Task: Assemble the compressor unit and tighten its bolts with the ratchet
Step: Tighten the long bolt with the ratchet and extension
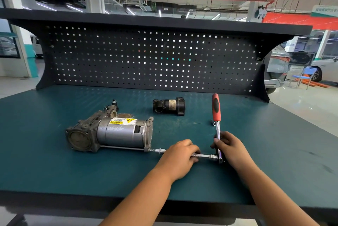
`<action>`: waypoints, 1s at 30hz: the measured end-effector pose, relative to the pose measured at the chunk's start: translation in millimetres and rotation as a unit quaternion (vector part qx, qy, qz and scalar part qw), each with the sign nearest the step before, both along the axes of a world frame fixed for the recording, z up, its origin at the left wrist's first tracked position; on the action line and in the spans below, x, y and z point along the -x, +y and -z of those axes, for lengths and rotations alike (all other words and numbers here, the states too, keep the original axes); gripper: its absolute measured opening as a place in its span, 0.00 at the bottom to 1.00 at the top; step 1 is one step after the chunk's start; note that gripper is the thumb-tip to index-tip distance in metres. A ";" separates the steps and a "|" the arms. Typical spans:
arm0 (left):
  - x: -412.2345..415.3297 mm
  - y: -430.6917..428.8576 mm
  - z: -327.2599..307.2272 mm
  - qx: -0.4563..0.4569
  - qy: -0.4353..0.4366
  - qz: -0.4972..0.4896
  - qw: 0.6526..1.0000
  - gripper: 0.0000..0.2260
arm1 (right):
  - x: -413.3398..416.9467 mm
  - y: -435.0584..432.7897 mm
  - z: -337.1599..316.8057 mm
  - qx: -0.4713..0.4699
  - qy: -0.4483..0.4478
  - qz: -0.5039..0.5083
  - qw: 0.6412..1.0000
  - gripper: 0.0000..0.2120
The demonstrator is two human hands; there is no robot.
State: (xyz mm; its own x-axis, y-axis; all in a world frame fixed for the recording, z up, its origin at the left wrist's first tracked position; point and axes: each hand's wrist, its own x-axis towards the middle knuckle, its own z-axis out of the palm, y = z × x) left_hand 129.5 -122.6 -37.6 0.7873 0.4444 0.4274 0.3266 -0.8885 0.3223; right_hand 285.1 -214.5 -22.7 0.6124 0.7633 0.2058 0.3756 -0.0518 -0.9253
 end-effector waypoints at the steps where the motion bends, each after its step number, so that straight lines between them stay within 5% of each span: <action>1: -0.3 0.1 0.2 0.001 -0.005 0.000 1.000 0.10 | -1.5 4.8 -0.1 0.030 -0.009 0.014 0.999 0.04; 5: -2.4 1.1 1.4 -0.005 -0.003 -0.004 1.000 0.11 | -4.2 14.5 0.0 0.187 -0.100 0.051 0.976 0.13; 12: -1.3 1.7 2.9 0.007 0.012 0.009 1.000 0.12 | 4.2 -19.1 1.0 -0.021 -0.040 -0.016 0.999 0.05; 17: 0.0 1.1 0.9 0.019 0.029 0.006 0.999 0.13 | 17.0 -47.2 2.8 -0.071 -0.096 -0.021 0.993 0.10; 23: -4.6 1.5 -0.7 0.027 0.032 -0.018 0.999 0.13 | 24.8 -70.5 15.8 -0.049 -0.296 -0.042 0.953 0.12; 26: -4.2 1.1 -0.1 0.022 0.022 -0.023 0.999 0.12 | 19.4 -63.9 11.7 -0.061 -0.209 -0.032 0.976 0.06; 30: -0.3 1.2 -0.4 -0.002 0.006 -0.009 1.000 0.12 | 15.5 -38.4 -0.9 -0.068 -0.107 0.033 0.991 0.11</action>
